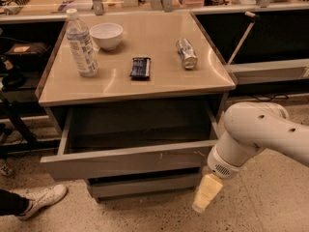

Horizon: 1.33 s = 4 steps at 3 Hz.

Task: Close top drawer

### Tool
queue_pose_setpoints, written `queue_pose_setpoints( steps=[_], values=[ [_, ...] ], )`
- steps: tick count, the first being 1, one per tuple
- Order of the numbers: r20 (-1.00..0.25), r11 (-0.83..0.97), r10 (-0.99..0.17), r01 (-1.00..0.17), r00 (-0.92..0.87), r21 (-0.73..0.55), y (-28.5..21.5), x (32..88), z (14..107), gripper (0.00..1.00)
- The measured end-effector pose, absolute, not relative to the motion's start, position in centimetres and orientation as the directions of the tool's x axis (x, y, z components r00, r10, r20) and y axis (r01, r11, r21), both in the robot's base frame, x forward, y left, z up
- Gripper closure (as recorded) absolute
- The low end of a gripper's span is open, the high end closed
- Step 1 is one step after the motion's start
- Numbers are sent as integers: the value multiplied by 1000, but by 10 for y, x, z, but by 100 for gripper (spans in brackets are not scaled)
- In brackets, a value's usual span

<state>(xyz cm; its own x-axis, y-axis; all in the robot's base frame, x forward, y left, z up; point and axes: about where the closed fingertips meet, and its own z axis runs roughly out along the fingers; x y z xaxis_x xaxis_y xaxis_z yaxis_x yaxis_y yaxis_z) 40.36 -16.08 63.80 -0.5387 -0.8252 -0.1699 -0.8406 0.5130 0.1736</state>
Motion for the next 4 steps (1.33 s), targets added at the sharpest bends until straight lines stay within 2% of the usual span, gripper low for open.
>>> queue_pose_setpoints(
  steps=[1, 4],
  values=[
    [-170, 513, -825, -841, -539, 174, -161, 404, 638, 11],
    [-170, 513, -825, -841, -539, 173, -161, 404, 638, 81]
  ],
)
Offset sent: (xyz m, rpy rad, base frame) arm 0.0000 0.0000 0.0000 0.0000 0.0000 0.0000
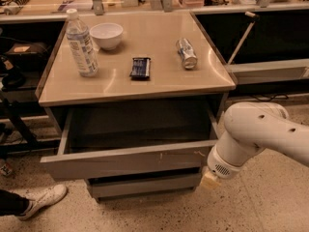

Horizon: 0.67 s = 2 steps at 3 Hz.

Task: Close top drawer

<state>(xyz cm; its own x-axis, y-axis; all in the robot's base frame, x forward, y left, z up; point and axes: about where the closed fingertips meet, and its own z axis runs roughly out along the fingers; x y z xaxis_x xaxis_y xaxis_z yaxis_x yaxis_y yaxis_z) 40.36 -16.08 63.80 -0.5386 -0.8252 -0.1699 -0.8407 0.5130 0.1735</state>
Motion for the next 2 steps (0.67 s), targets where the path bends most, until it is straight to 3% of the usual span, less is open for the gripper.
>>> queue_pose_setpoints(
  steps=[1, 2],
  values=[
    [-170, 513, -825, -841, -539, 173, -161, 404, 638, 100],
    [-189, 530, -816, -838, -546, 131, -163, 426, 645, 100]
  ],
)
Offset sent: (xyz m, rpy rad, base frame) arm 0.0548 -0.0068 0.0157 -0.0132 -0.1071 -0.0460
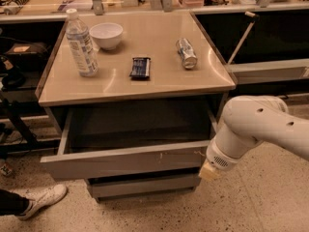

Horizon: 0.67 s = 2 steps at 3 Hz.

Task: Close top drawer

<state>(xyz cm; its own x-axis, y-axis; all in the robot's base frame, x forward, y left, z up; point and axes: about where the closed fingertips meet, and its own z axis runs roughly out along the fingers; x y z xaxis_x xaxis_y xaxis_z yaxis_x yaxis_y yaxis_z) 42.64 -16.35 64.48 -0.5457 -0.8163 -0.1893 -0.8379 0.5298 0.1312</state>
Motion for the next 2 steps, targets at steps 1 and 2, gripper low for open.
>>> queue_pose_setpoints(
  steps=[1, 2],
  values=[
    [-198, 548, -810, -833, -552, 80, -167, 457, 651, 100],
    [-195, 560, -808, -828, -556, 44, -169, 484, 654, 100]
  ],
)
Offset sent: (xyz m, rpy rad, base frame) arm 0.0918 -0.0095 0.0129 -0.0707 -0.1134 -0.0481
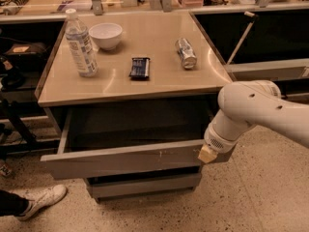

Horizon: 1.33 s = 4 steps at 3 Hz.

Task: Close top drawer

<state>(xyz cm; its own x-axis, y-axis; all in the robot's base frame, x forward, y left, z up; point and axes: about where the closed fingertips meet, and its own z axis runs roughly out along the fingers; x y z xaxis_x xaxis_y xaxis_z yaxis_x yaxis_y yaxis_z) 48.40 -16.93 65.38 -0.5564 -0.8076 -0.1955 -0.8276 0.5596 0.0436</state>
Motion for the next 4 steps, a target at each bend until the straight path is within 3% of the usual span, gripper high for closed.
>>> queue_pose_setpoints(
  steps=[1, 4],
  values=[
    [-195, 561, -807, -827, -557, 35, -170, 490, 655, 88],
    [-195, 561, -807, -827, -557, 35, -170, 490, 655, 18]
  ],
)
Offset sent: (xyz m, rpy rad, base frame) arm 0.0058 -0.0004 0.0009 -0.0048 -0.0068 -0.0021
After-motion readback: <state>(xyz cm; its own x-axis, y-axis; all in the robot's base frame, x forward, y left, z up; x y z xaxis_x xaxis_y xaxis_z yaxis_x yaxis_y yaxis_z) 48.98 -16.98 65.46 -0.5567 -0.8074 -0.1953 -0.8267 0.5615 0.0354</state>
